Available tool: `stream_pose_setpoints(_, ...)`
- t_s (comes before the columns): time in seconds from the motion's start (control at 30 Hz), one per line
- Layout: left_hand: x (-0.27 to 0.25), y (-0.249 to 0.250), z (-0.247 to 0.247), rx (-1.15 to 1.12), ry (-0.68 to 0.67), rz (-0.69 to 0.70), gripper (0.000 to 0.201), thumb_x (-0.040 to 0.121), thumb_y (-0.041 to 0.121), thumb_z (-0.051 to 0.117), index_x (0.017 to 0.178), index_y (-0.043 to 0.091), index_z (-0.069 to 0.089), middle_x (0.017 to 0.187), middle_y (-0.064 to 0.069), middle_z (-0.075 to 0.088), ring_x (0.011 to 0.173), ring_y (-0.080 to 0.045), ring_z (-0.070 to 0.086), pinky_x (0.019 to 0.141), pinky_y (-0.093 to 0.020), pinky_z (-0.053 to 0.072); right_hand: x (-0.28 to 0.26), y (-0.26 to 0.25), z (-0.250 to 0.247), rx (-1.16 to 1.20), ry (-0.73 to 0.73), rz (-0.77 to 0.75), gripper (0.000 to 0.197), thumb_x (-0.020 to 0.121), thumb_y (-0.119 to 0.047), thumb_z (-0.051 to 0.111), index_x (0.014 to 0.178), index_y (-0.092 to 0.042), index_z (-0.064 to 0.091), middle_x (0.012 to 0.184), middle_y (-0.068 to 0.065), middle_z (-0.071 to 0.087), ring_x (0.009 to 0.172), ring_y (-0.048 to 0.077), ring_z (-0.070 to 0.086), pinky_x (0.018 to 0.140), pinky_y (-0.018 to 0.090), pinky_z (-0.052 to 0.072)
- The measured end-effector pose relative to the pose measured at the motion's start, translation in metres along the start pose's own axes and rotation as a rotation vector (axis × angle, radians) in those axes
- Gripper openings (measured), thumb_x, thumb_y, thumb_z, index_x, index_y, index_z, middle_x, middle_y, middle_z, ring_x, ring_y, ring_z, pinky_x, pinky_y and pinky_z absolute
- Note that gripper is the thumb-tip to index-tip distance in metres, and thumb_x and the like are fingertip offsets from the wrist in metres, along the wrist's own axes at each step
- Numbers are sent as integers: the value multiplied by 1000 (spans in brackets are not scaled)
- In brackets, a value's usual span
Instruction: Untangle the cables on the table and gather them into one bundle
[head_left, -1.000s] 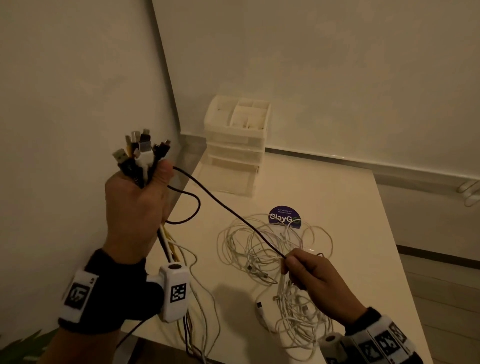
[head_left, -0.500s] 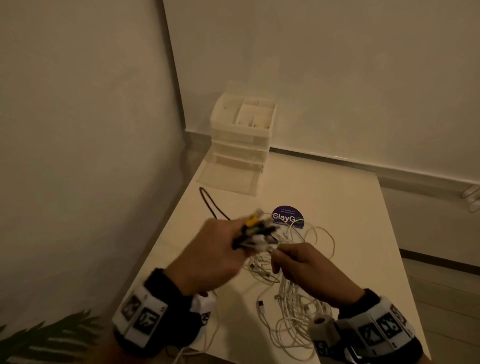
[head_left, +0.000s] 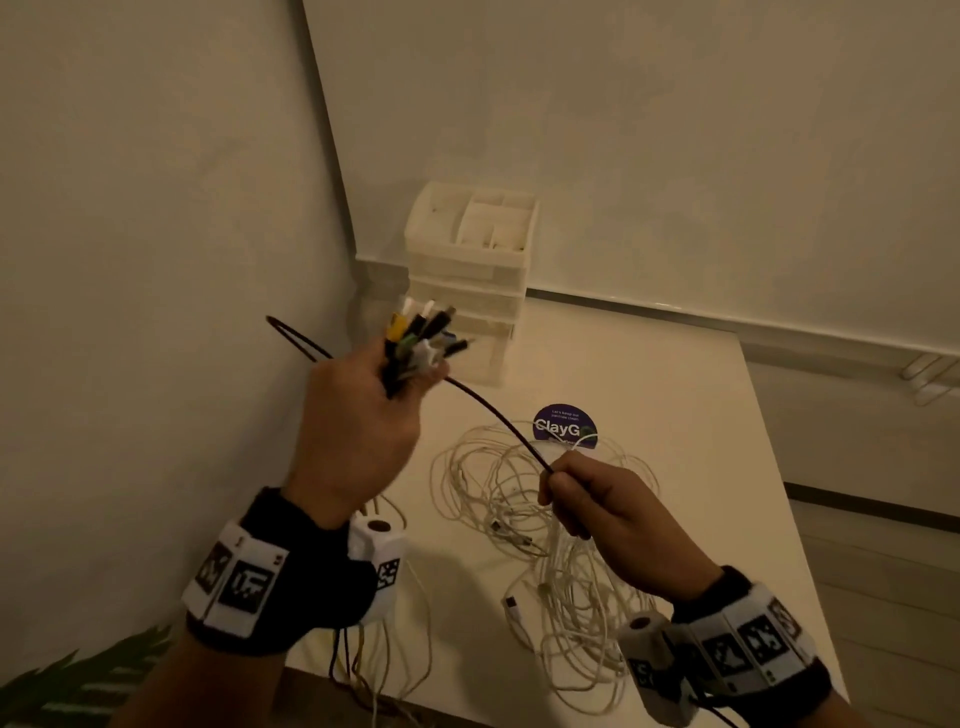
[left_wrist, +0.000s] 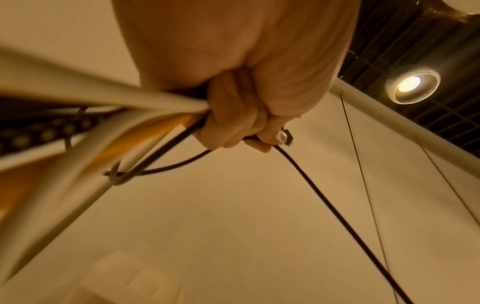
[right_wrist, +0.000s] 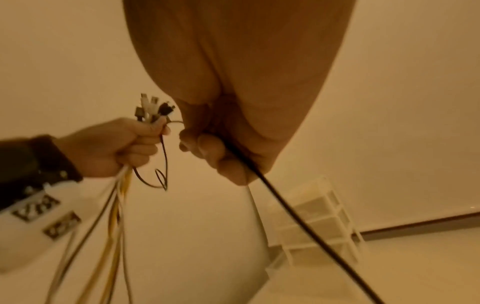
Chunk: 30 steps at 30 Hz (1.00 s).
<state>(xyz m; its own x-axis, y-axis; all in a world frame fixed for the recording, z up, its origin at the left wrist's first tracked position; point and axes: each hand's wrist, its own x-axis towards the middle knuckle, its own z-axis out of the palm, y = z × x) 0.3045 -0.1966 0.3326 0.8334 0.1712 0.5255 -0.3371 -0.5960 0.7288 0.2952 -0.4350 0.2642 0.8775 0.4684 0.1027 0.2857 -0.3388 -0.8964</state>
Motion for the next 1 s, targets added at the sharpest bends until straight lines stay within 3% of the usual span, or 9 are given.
stream_pose_setpoints(0.13,17,-23,-28,-67,250,-156,27,86,34,68,100,11,70,79,-9,67,64,-19,59,61,-23,42,-4,47,5,-154,58,67,26,103,-22,43,79,-21,55,61,-14,50,56,5,44,59,20,35)
stream_pose_setpoints(0.27,9,-27,-39,66,170,-168,17,89,33,63,97,18,64,77,16,59,69,3,52,59,-1,35,-10,75,12,-239,98,144,29,102,-21,45,74,-25,51,64,-18,51,57,4,45,57,17,31)
stream_pose_setpoints(0.33,0,-30,-35,29,138,-197,26,84,44,59,92,20,63,74,20,58,60,5,54,59,-4,38,-9,77,14,-217,130,162,30,101,-23,46,71,-25,52,61,-13,50,56,6,44,57,19,32)
stream_pose_setpoints(0.47,-17,-29,-29,-54,200,-180,28,82,36,65,100,15,68,80,22,63,71,19,58,65,0,40,-12,56,17,-80,124,165,36,101,-33,43,69,-20,54,57,-5,42,52,5,37,57,25,34)
stream_pose_setpoints(0.53,-29,-16,-21,-185,110,-203,21,77,36,71,97,29,67,77,27,69,76,14,63,68,-2,43,-17,36,21,10,93,163,39,100,-36,43,69,-18,54,56,-5,40,50,5,34,55,29,33)
stream_pose_setpoints(0.6,-41,-5,-10,-238,-135,-177,25,77,34,75,101,37,67,90,26,73,84,9,67,73,-5,46,-22,14,24,95,70,163,40,99,-37,44,68,-16,56,55,-4,40,50,6,35,55,30,34)
stream_pose_setpoints(0.77,-56,6,15,-260,-542,-47,21,87,24,71,107,28,70,95,12,74,88,-8,69,77,-28,55,-24,-40,25,360,9,144,37,94,-32,46,64,-16,60,50,-5,38,45,8,34,49,21,32)
stream_pose_setpoints(0.87,-53,9,13,-247,-471,48,19,86,25,69,96,41,64,87,26,70,80,2,66,70,-14,49,-24,-55,22,508,-13,142,36,95,-29,45,68,-11,62,50,-2,35,44,10,30,48,21,31)
stream_pose_setpoints(1.0,-35,2,-11,-321,-309,-188,17,84,20,69,79,33,61,50,23,58,49,11,54,50,-5,38,-43,-45,24,438,11,180,36,95,-32,45,73,-9,62,53,-1,37,49,14,31,49,27,31)
